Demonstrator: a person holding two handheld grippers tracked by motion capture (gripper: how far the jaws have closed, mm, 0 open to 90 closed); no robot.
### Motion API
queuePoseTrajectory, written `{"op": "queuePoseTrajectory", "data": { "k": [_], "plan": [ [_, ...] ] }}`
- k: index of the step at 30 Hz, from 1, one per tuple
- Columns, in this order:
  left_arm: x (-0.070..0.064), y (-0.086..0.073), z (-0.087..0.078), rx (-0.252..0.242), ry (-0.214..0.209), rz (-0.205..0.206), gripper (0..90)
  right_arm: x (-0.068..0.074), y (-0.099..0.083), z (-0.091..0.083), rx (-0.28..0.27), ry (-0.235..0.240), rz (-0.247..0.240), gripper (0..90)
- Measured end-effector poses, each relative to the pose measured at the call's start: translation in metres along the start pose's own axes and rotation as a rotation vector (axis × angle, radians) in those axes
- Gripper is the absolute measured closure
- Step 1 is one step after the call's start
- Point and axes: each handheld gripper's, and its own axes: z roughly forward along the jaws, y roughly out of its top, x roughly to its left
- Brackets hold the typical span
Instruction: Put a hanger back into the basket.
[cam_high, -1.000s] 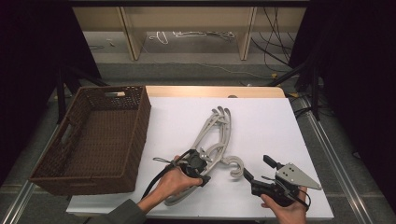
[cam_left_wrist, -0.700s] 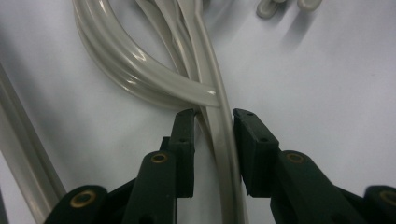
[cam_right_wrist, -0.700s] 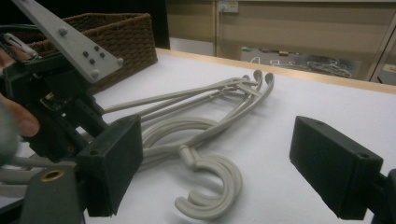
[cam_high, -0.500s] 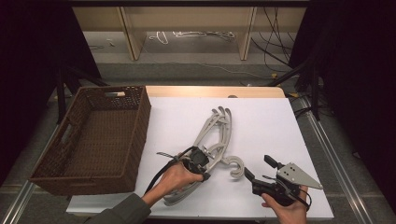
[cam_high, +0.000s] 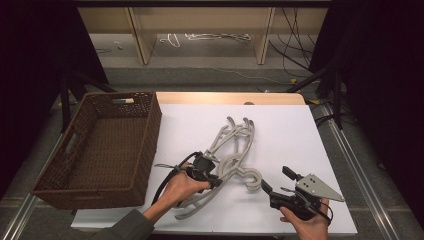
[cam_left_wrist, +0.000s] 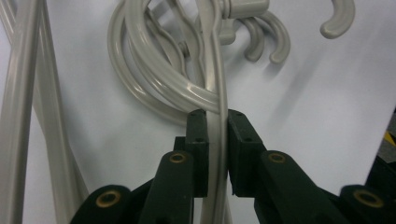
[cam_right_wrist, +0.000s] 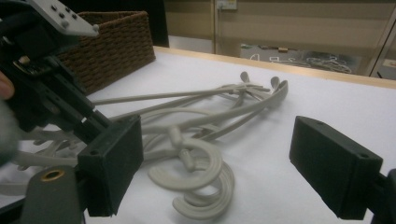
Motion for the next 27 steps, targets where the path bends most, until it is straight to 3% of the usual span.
{"op": "queuePoseTrajectory", "data": {
  "k": [1,3,4,5,8,9,16,18,19,22,23,25,27],
  "plan": [
    [0.0,0.002,-0.003,-0.025,0.004,-0.002,80.7,0.0,0.0,-0.001,0.013,0.007,-0.001,18.4],
    [0.002,0.003,-0.006,-0.028,-0.004,0.009,80.8,0.0,0.0,-0.001,0.012,0.008,0.0,18.4],
    [0.005,0.005,-0.012,-0.073,-0.032,-0.031,80.9,0.0,0.0,0.0,-0.003,0.014,0.008,18.4],
    [0.005,0.005,-0.012,-0.073,-0.032,-0.031,80.9,0.0,0.0,0.0,-0.003,0.014,0.008,18.4],
    [0.009,0.007,-0.023,-0.137,-0.04,-0.064,80.9,0.0,0.0,0.0,-0.015,0.013,0.015,18.4],
    [0.01,0.008,-0.03,-0.177,-0.045,-0.096,81.0,-0.001,0.0,-0.001,-0.008,0.009,0.006,18.5],
    [0.02,0.011,-0.051,-0.246,-0.048,-0.139,81.1,0.001,0.0,-0.001,0.003,0.014,0.01,18.7],
    [0.023,0.011,-0.059,-0.275,-0.056,-0.148,81.1,0.001,-0.001,0.002,-0.018,0.022,0.01,18.7],
    [0.025,0.012,-0.07,-0.299,-0.06,-0.152,81.1,0.001,-0.001,0.002,-0.015,0.022,0.012,18.7],
    [0.026,0.012,-0.084,-0.322,-0.059,-0.154,81.1,0.002,-0.001,0.002,-0.016,0.023,0.015,18.6],
    [0.028,0.012,-0.099,-0.359,-0.06,-0.16,81.2,0.002,-0.001,0.003,-0.018,0.024,0.014,18.7],
    [0.029,0.012,-0.115,-0.384,-0.06,-0.159,81.2,0.002,-0.001,0.001,0.004,0.017,0.003,18.6],
    [0.03,0.012,-0.13,-0.402,-0.065,-0.157,81.2,0.002,-0.001,0.002,-0.009,0.025,0.011,18.7]
  ]
}}
